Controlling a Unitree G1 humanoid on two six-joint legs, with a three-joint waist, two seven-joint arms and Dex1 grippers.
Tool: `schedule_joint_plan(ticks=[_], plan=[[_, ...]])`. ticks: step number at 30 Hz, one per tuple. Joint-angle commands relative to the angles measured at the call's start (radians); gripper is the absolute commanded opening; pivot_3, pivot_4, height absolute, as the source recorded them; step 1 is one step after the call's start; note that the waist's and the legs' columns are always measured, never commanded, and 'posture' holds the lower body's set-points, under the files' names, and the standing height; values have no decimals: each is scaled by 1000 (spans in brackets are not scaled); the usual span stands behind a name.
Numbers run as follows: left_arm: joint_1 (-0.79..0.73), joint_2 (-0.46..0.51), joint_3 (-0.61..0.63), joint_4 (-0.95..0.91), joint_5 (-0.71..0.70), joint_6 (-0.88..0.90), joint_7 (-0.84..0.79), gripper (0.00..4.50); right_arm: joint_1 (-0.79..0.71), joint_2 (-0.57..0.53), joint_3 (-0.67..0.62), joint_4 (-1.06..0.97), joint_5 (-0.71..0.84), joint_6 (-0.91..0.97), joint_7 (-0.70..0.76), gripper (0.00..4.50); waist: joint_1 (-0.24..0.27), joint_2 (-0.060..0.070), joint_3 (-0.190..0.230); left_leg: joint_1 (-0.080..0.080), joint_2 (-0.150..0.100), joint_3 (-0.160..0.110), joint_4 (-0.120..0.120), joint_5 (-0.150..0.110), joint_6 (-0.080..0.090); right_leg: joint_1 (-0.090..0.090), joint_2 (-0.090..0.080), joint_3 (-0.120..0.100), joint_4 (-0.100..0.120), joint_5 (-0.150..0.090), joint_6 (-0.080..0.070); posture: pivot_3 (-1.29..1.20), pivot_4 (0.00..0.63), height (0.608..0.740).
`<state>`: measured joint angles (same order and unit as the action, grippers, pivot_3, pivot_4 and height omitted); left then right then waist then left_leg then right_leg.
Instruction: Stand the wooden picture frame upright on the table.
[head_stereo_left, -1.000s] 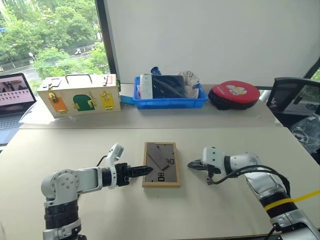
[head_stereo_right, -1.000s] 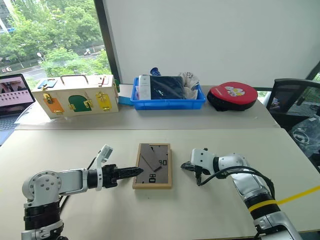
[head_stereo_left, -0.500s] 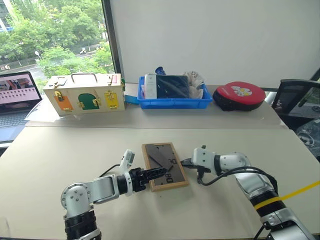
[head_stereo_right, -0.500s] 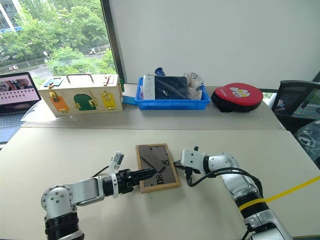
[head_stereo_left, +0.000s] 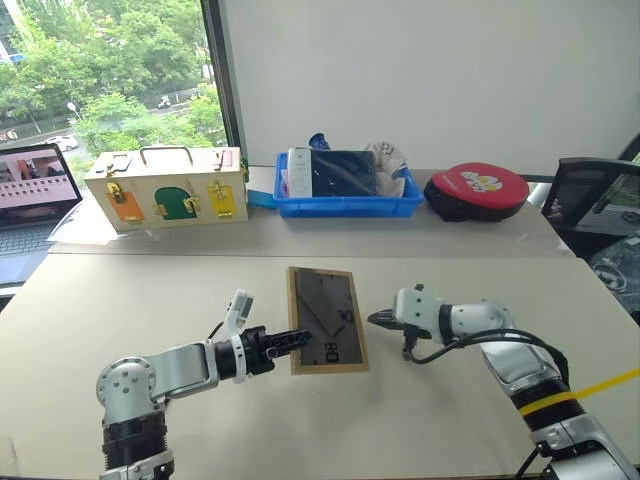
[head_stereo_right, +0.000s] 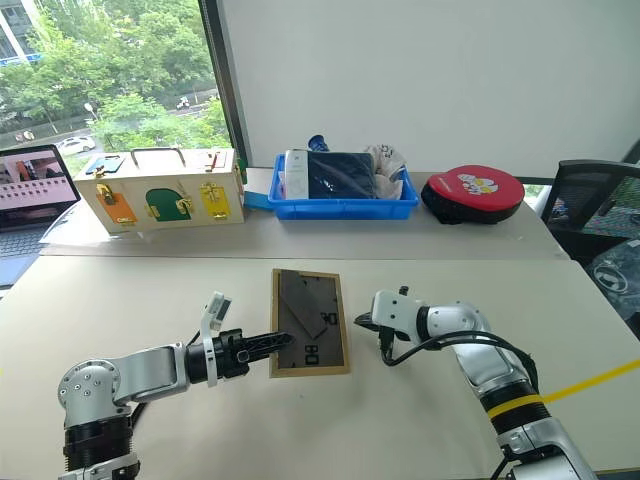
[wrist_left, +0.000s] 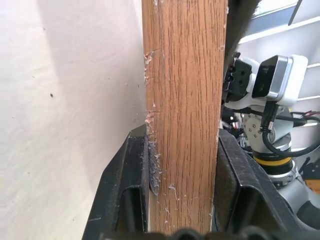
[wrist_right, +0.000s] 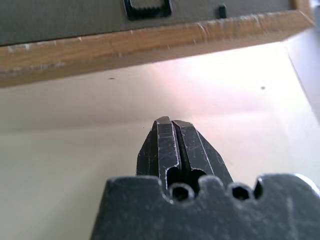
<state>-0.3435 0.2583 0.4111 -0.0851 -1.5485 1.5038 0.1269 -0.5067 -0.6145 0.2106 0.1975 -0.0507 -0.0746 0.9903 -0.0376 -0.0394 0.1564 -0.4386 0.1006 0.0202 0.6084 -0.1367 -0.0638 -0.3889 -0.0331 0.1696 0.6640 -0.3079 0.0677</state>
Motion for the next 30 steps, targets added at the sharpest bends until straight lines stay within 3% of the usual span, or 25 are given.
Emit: schedule_joint_plan(ticks=[1, 6, 10, 15, 24, 30], plan=[[-47, 12, -28, 37, -140, -109, 20, 1127, -32, -26, -78, 14, 44, -6, -23, 0, 1, 0, 0, 0, 0, 0, 0, 0, 0, 0, 0, 0, 0, 0, 0, 0, 150, 726], [-82, 59, -64, 84, -409, -238, 61, 1127, -57, -63, -164, 71, 65, -146, -74, 0, 8, 0, 0, 0, 0, 0, 0, 0, 0, 0, 0, 0, 0, 0, 0, 0, 150, 726], [-92, 47, -119, 143, -424, -269, 133, 1127, -91, -131, -159, 143, -239, -582, -403, 0, 13, 0, 0, 0, 0, 0, -1, 0, 0, 0, 0, 0, -1, 0, 0, 0, 150, 726], [-119, 19, -126, 180, -424, -239, 93, 1127, -69, -143, -143, 187, -443, -864, -664, 1404, 18, -1, 1, 0, -2, 0, -2, 0, 0, -1, -2, 0, -2, 0, 0, 0, 150, 726], [-153, 47, -191, 280, -424, -142, 72, 1127, -92, -133, -84, 149, -734, -960, -946, 4450, 21, -1, 1, 0, -3, 0, -1, 1, -2, -1, -2, 0, -1, 0, 0, 0, 150, 726], [-180, 83, -208, 311, -424, -148, 72, 1127, -133, -164, -28, 264, -815, -926, -1021, 4450, 20, -1, 1, 0, -3, 0, -2, 2, -3, -1, -3, 0, -1, 0, 0, 0, 150, 726]])
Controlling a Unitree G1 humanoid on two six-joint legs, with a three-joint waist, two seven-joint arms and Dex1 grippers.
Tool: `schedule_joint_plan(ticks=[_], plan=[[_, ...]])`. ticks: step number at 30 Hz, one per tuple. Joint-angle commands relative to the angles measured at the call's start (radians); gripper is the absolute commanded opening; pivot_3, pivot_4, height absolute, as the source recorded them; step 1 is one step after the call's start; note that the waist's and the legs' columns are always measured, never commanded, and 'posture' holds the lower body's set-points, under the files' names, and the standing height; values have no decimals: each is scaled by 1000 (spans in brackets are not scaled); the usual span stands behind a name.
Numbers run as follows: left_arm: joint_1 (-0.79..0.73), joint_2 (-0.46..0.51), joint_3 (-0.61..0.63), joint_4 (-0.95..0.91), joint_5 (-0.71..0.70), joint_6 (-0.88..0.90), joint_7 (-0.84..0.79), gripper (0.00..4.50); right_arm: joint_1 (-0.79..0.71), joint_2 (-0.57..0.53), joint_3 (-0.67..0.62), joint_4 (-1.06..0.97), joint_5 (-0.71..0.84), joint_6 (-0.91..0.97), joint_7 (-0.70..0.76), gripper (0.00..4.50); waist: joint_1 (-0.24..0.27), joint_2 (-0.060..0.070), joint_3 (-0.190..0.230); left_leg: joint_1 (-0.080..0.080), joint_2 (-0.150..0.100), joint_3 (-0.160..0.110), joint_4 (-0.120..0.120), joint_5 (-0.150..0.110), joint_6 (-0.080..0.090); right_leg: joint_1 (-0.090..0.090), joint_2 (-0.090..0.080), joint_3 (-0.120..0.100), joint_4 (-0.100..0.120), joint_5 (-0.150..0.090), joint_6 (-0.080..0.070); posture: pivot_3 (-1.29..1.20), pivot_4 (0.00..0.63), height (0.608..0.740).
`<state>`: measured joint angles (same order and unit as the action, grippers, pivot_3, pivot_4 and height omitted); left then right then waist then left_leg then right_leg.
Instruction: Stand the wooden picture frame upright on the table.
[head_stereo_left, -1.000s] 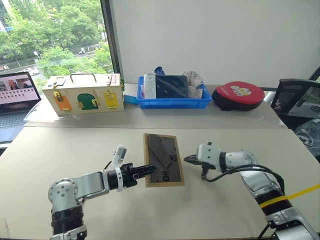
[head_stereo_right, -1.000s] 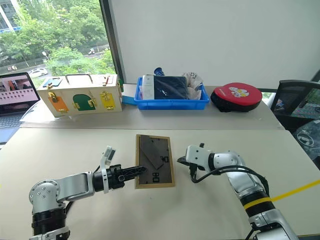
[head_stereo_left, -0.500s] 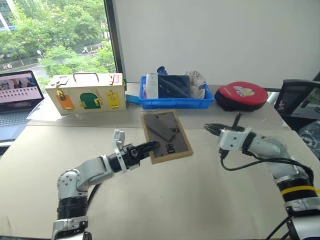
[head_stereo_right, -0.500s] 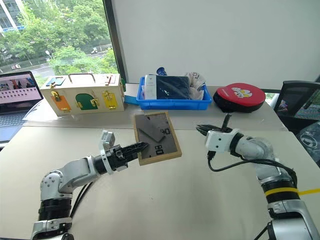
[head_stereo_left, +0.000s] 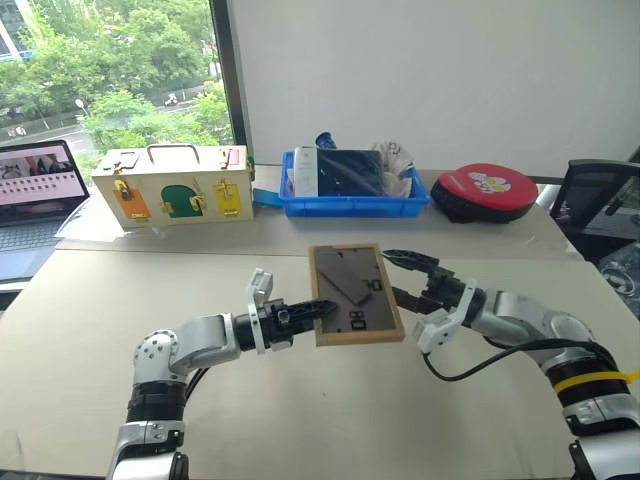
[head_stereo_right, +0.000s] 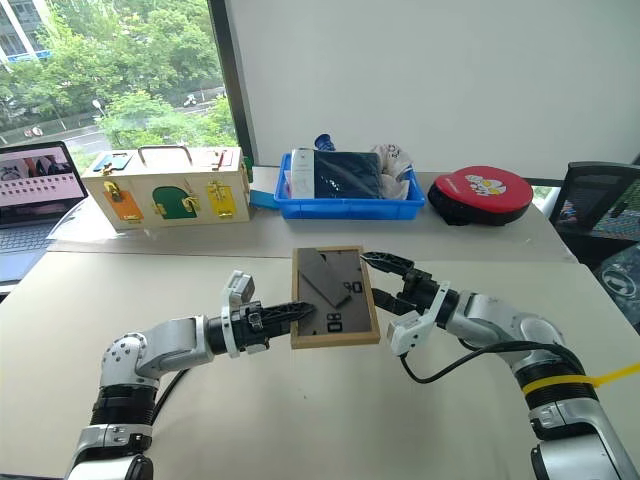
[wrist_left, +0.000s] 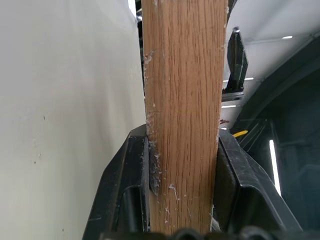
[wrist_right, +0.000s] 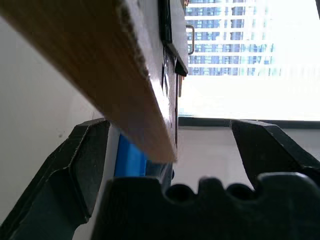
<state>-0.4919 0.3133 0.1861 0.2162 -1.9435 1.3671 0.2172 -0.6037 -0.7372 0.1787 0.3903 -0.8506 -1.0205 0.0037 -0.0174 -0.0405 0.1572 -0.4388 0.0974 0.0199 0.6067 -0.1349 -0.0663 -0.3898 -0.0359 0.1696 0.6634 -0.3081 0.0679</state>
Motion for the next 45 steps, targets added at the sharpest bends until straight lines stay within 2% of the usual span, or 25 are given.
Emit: schedule_joint_plan(ticks=[1, 4, 7, 8, 9, 10, 12, 13, 14, 15, 18, 21, 22, 26, 31, 40, 42, 44, 45], plan=[[-40, 44, 19, 12, -29, -11, -25, 1127, -48, -56, 9, 139, -6, 46, -22, 4450, 1, 0, 0, 0, 0, 0, 0, 0, 0, 0, 0, 0, 0, 0, 0, 0, 150, 726], [-54, 80, 17, 25, -29, -8, -42, 1127, -117, -104, 22, 324, 35, 71, 13, 4450, 3, 0, 0, 0, -1, 0, 1, 0, 0, 1, -1, 0, 0, 0, 0, 0, 150, 726], [-64, 95, 3, 33, -29, -6, -61, 1127, -211, -130, 15, 447, 141, 50, 99, 4450, 0, 0, 0, 0, -4, 0, 0, 0, 1, 1, -3, 0, 0, 0, 1, 0, 150, 726], [-67, 98, -4, 33, -29, -4, -66, 1127, -244, -130, 10, 476, 199, 32, 143, 4211, -4, 0, 0, 0, -4, 0, 0, 0, 1, 1, -3, 0, 0, 0, 1, 0, 150, 726], [-68, 100, -14, 30, -29, -2, -70, 1127, -275, -107, -8, 495, 331, 45, 268, 3937, -10, 0, 1, 0, -4, 0, 0, 0, 1, 1, -3, 0, -1, 0, 1, 0, 150, 726], [-69, 101, -26, 28, -29, -1, -71, 1127, -305, -68, -37, 482, 508, 133, 461, 3712, -14, 0, 1, 0, -4, 0, -1, 0, 1, 1, -3, 0, 0, 0, 1, 0, 150, 726], [-71, 106, -48, 27, -29, -2, -76, 1127, -345, 20, -114, 368, 869, 507, 842, 2999, -31, -1, 1, 0, -4, -1, -1, 0, 0, 2, -3, 0, 0, 0, 1, 0, 150, 726], [-72, 109, -56, 29, -29, -3, -80, 1127, -357, 40, -136, 319, 966, 657, 950, 2808, -38, -1, 1, 1, -4, -2, -1, 1, -1, 4, -3, -1, 0, 0, 1, 0, 150, 726], [-76, 111, -66, 31, -29, -4, -83, 1127, -363, 43, -142, 246, 1050, 858, 1043, 2324, -38, 0, 1, 2, -4, -5, 0, 5, -6, 6, -3, -3, 0, 0, 1, 0, 150, 726], [-79, 113, -74, 33, -29, -6, -86, 1127, -365, 41, -143, 195, 1095, 990, 1097, 2051, -32, 0, 2, 2, -4, -5, 0, 5, -7, 7, -3, -4, 0, 0, 1, 0, 150, 726], [-90, 123, -100, 36, -29, -11, -99, 1127, -372, 43, -163, 40, 1261, 1433, 1140, 1023, -14, 2, 3, 0, -4, -14, 0, 3, -4, 8, -3, -14, 0, -1, 0, 0, 150, 726], [-97, 132, -116, 39, -29, -17, -110, 1127, -378, 47, -187, -47, 1374, 1724, 1136, 1023, 3, 3, 3, -5, -4, -16, 0, 3, -2, 3, -3, -17, 1, -2, -2, 0, 150, 726], [-99, 133, -120, 40, -29, -19, -113, 1127, -365, 35, -172, -87, 1398, 1783, 1166, 1226, 6, 3, 3, -5, -4, -16, 0, 3, -2, 3, -3, -17, 1, -2, -2, 0, 150, 726], [-99, 139, -130, 30, -29, -24, -122, 1127, -346, 40, -169, -196, 1526, 2068, 1178, 2437, 6, 3, 3, -9, -4, -17, -1, 2, -2, 1, -3, -18, 0, -2, -1, 0, 150, 726], [-90, 130, -144, 7, -29, -40, -118, 1127, -306, 83, -129, -252, 1521, 2138, 1130, 4177, 4, 3, 3, -9, -4, -18, 0, 2, -2, 0, -3, -18, 0, -2, -1, 0, 150, 726], [-99, 132, -149, -8, -29, -67, -121, 1127, -279, 152, -38, -238, 1458, 2086, 1124, 4177, 1, 3, 3, -12, -5, -19, 0, 2, -2, -2, -3, -19, 0, -2, -1, 0, 150, 726], [-101, 135, -151, -10, -29, -68, -123, 1127, -274, 173, -48, -273, 1493, 2085, 1156, 4177, 1, 3, 3, -12, -5, -19, 0, 2, -2, -2, -3, -19, 0, -2, -1, 0, 150, 726], [-104, 137, -151, -8, -29, -70, -123, 1127, -252, 163, -53, -353, 1544, 2073, 1236, 4177, 3, 3, 3, -12, -5, -19, 0, 2, -2, -2, -3, -19, 0, -2, -1, 0, 150, 726], [-103, 139, -151, -8, -29, -74, -121, 1127, -218, 130, -39, -424, 1542, 2003, 1316, 4177, 4, 3, 3, -13, -5, -19, 0, 2, -2, -2, -3, -19, 0, -2, -1, 0, 150, 726]])
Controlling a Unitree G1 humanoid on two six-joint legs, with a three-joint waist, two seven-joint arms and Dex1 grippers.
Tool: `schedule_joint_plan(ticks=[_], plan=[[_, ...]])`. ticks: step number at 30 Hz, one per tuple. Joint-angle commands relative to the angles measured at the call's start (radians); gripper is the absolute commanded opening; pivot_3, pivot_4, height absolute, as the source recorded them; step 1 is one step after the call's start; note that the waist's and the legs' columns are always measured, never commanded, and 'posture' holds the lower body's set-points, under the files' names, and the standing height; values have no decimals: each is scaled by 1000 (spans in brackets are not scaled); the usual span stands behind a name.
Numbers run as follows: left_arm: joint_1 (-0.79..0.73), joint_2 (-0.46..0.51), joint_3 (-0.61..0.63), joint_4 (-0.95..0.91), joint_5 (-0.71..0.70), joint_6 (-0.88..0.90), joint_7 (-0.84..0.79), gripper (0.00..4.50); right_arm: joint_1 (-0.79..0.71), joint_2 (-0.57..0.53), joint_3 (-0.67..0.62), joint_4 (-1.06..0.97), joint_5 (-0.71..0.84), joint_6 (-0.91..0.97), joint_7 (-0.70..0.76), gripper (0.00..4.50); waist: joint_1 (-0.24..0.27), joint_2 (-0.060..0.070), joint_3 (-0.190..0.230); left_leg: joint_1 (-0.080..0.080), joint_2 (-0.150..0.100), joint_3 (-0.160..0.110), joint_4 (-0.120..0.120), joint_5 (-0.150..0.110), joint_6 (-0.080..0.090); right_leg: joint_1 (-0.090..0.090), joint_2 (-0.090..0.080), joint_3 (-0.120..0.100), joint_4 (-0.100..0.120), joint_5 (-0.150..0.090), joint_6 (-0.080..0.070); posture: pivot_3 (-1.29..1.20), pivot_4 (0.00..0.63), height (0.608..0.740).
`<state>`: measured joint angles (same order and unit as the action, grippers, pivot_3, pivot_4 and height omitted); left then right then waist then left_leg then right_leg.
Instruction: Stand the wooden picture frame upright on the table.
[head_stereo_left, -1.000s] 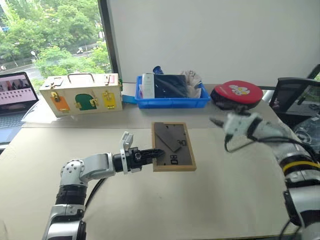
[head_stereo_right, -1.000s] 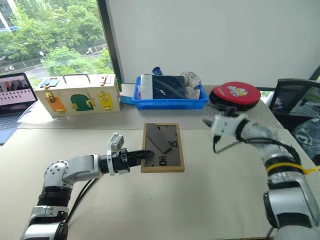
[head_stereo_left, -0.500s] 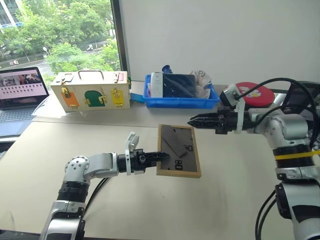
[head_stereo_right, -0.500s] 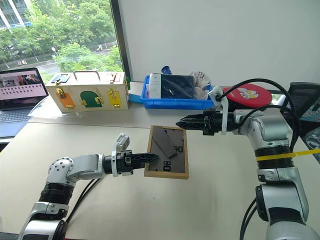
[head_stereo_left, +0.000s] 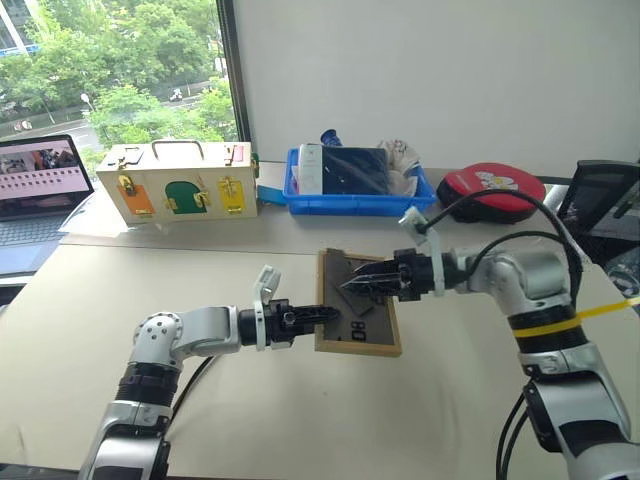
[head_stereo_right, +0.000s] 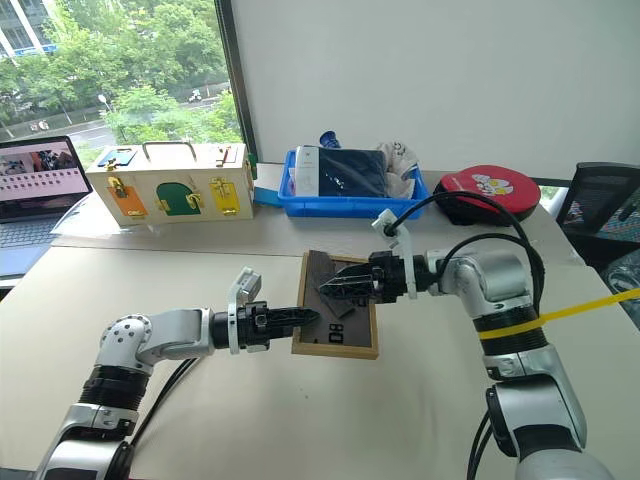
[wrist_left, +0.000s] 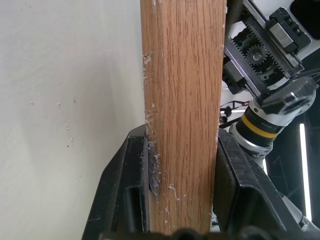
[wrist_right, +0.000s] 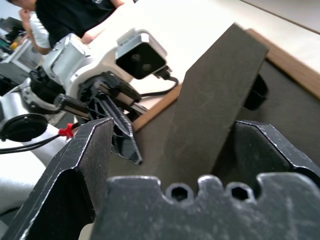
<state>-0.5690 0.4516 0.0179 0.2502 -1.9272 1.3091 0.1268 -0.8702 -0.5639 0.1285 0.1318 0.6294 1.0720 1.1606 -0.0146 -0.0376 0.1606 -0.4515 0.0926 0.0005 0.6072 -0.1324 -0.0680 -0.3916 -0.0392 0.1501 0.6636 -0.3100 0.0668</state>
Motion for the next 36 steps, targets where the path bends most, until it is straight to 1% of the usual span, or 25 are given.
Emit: schedule_joint_plan(ticks=[1, 2, 4, 7, 12, 14, 17, 19, 20, 21, 23, 24, 25, 26, 27, 28, 31, 36], plan=[[-25, 2, 19, -41, -45, -20, -29, 1127, 76, -69, 17, -219, 59, -147, 220, 4177, 5, 0, 0, -1, 0, -1, 0, 0, 0, 0, 0, -1, 0, 0, 0, 0, 150, 726], [-24, 4, 20, -40, -45, -22, -28, 1127, 92, -83, 6, -250, 70, -172, 250, 4177, 8, 1, 0, -2, 0, -1, 0, 0, 0, 0, 0, -2, -1, 0, 1, 0, 150, 726], [-16, 12, 26, -42, -45, -26, -30, 1127, 96, -85, -50, -267, 106, -167, 238, 4177, 11, 1, 0, -5, 0, -2, 2, 0, 0, -1, -1, -3, -1, -1, 1, 0, 150, 726], [-12, 37, 35, -32, -45, -18, -48, 1127, 131, -103, -78, -279, 15, -331, 200, 4177, 7, 1, 0, -4, 0, -3, 2, 0, 1, -2, -1, -3, 0, 0, 1, 0, 150, 726], [-34, 54, 24, -1, -43, -16, -71, 1127, 184, -121, -66, -236, -182, -604, 94, 4177, 1, 1, 0, -5, -1, -3, 2, 1, 1, -2, -1, -4, 0, 0, 1, 0, 150, 726], [-48, 54, 15, 17, -26, -9, -86, 1127, 196, -159, -47, -168, -279, -725, 81, 4177, 1, 1, 0, -4, -1, -3, 2, 1, 1, -2, -1, -4, 0, 0, 1, 0, 150, 726], [-75, 54, 15, 59, 16, 9, -115, 1127, 170, -212, -107, -26, -313, -798, 64, 4177, 8, 0, 1, -5, -2, -3, 2, 1, 1, -1, -1, -4, -1, 0, 1, 0, 150, 726], [-89, 55, 19, 78, 31, 22, -130, 1127, 145, -239, -135, 70, -349, -890, 42, 4177, 11, 1, 1, -5, -3, -3, 2, 1, 1, -1, -3, -4, -1, 0, 1, 0, 150, 726], [-95, 56, 21, 86, 35, 30, -139, 1127, 137, -244, -143, 109, -368, -949, 28, 4177, 11, 1, 1, -5, -4, -3, 1, 2, 2, -2, -4, -4, -1, 0, 1, 0, 150, 726], [-101, 59, 23, 91, 31, 44, -157, 1127, 135, -249, -141, 151, -418, -1058, -6, 4177, 11, 1, 1, -5, -4, -3, 1, 2, 2, -2, -4, -4, -1, 0, 1, 0, 150, 726], [-106, 63, 24, 93, -8, 71, -191, 1127, 130, -251, -117, 243, -590, -1368, -171, 4177, 6, 1, 1, -5, -4, -3, 0, 2, 2, -2, -4, -4, -1, 0, 1, 0, 150, 726], [-109, 61, 22, 93, -20, 80, -202, 1127, 136, -277, -67, 276, -745, -1554, -288, 4177, 3, 1, 1, -5, -4, -3, -1, 2, 1, -2, -4, -4, -1, -1, 1, 0, 150, 726], [-112, 60, 21, 94, -23, 85, -209, 1127, 138, -294, -33, 305, -852, -1680, -368, 4177, 2, 1, 1, -5, -4, -3, -1, 2, 1, -3, -4, -4, -1, -1, 1, 0, 150, 726], [-115, 58, 20, 95, -24, 88, -214, 1127, 142, -298, -16, 326, -920, -1768, -430, 4177, 2, 2, 1, -5, -4, -3, -1, 2, 1, -3, -4, -4, -1, -1, 1, 0, 150, 726], [-120, 57, 19, 97, -23, 91, -218, 1127, 152, -289, -3, 340, -1002, -1846, -538, 4177, 1, 2, 1, -5, -4, -3, -1, 2, 1, -3, -4, -4, -1, -1, 1, 0, 150, 726], [-124, 57, 17, 99, -20, 92, -221, 1127, 161, -273, 6, 352, -1064, -1896, -632, 4177, 0, 2, 1, -5, -4, -3, -1, 2, 1, -4, -4, -4, -1, -1, 1, 0, 150, 726], [-142, 56, 23, 116, 13, 84, -222, 1127, 168, -244, 20, 369, -1206, -1984, -842, 4177, -3, 2, 1, -5, -4, -4, -1, 3, 0, -4, -4, -4, 0, -1, 1, 0, 150, 726], [-161, 52, 40, 139, 26, 80, -232, 1127, 149, -199, 3, 327, -1294, -2031, -1050, 4177, 0, 3, 2, -5, -6, -4, -1, 6, -1, -3, -6, -4, 1, -1, 1, 0, 150, 726]])
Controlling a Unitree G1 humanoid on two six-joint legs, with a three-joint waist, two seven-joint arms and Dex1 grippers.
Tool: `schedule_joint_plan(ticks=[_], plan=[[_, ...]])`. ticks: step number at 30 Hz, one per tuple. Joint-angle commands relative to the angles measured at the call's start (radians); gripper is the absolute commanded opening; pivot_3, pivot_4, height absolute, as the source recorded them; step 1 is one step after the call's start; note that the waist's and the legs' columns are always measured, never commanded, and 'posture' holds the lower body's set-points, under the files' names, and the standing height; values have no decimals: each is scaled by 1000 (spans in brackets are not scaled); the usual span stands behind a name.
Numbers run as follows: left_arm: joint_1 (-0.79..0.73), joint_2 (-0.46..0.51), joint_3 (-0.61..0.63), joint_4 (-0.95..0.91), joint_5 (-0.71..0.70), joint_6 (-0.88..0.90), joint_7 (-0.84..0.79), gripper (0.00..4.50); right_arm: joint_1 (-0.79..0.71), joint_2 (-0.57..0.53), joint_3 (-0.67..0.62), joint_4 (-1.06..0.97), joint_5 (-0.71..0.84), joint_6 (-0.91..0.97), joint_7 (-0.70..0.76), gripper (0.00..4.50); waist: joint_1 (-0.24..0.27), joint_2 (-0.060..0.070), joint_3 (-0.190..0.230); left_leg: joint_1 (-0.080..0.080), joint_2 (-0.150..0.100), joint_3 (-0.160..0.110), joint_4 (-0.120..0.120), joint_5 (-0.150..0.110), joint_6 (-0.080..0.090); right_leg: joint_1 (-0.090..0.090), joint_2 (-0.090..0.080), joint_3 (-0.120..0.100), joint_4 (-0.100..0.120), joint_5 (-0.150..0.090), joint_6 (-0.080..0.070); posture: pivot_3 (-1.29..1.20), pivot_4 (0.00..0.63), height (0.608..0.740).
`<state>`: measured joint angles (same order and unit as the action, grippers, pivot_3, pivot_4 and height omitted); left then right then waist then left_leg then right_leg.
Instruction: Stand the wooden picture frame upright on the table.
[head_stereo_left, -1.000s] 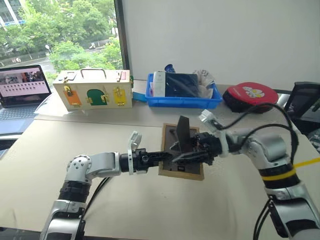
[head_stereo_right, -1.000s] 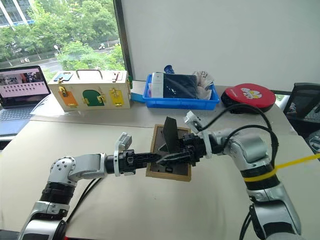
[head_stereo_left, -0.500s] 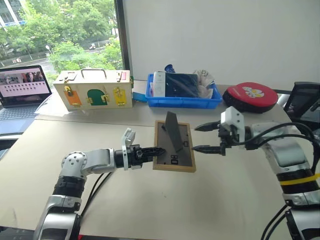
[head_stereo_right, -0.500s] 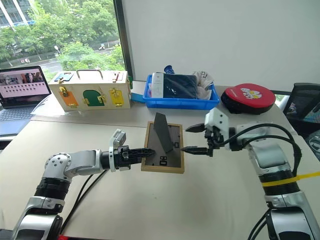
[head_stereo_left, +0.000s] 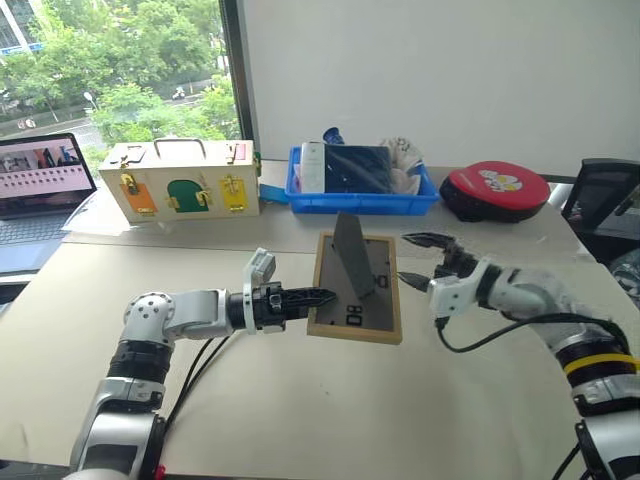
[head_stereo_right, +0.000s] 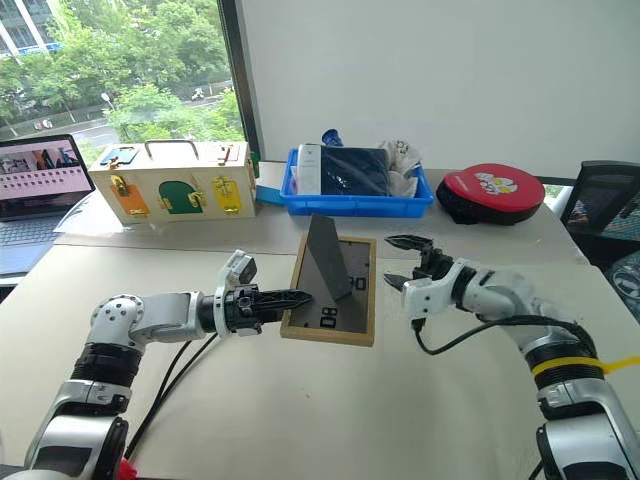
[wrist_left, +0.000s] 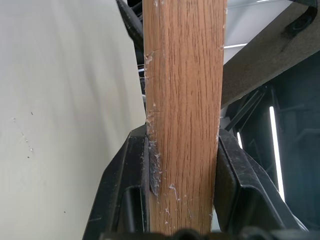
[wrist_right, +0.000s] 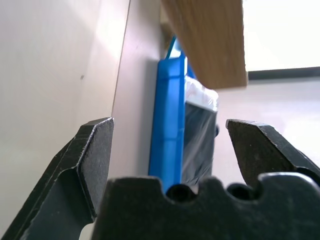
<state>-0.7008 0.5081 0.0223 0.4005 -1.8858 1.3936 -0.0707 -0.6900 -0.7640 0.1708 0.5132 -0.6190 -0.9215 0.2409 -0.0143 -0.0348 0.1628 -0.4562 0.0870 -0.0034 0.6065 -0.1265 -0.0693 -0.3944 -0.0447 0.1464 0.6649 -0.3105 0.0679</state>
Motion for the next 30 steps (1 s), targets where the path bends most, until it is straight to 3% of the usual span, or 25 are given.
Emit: schedule_joint_plan(ticks=[1, 6, 10, 14, 18, 20, 23, 30], plan=[[-30, -7, 36, -11, -12, -3, -34, 1127, -33, 6, -39, -72, -60, -45, -161, 4177, 0, 0, 0, 0, 0, 0, 0, 0, 0, 0, 0, 0, 0, 0, 0, 0, 150, 726], [-27, -16, 36, -18, 6, -3, -39, 1127, -18, 22, -39, -138, -83, -52, -256, 4177, 0, 0, 0, 0, 0, 0, 0, 0, 0, 1, 0, -1, 0, 0, 0, 0, 150, 726], [-24, -20, 30, -35, 32, 14, -63, 1127, -18, 37, -6, -151, -73, -64, -249, 4177, 0, 0, 0, 0, 0, -1, 0, 0, 0, 2, 0, -1, 0, 0, 0, 0, 150, 726], [-18, -18, 18, -75, 74, 45, -109, 1127, -18, 46, 20, -147, -39, -80, -216, 3212, 0, 0, 0, 1, 0, -1, 0, 0, 0, 2, 0, -1, 0, 0, 0, 0, 150, 726], [-19, -12, 32, -85, 115, 52, -150, 2895, -9, 44, 24, -152, -34, -90, -211, 1721, 0, 0, 0, 1, 0, -1, 1, 0, 0, 3, 0, -1, 0, 0, 0, 0, 150, 726], [-17, -8, 40, -91, 140, 53, -173, 3395, -7, 43, 28, -149, -29, -93, -206, 1307, 0, 0, 0, 1, 0, -2, 1, 0, 1, 4, 0, -2, 0, 0, 0, 0, 150, 726], [-8, 13, 73, -116, 185, 46, -236, 4485, -9, 37, 27, -135, -22, -97, -204, 1312, -1, 0, 0, 2, 0, -2, 1, 0, 1, 4, 0, -2, 0, 0, 0, 0, 150, 726], [68, 189, 135, -283, 480, -114, -576, 4500, -38, 20, 26, -51, 45, -88, -159, 1312, -9, 1, 0, 3, 0, -2, 0, 0, 1, 5, 0, -2, 0, 0, 0, 0, 150, 726]])
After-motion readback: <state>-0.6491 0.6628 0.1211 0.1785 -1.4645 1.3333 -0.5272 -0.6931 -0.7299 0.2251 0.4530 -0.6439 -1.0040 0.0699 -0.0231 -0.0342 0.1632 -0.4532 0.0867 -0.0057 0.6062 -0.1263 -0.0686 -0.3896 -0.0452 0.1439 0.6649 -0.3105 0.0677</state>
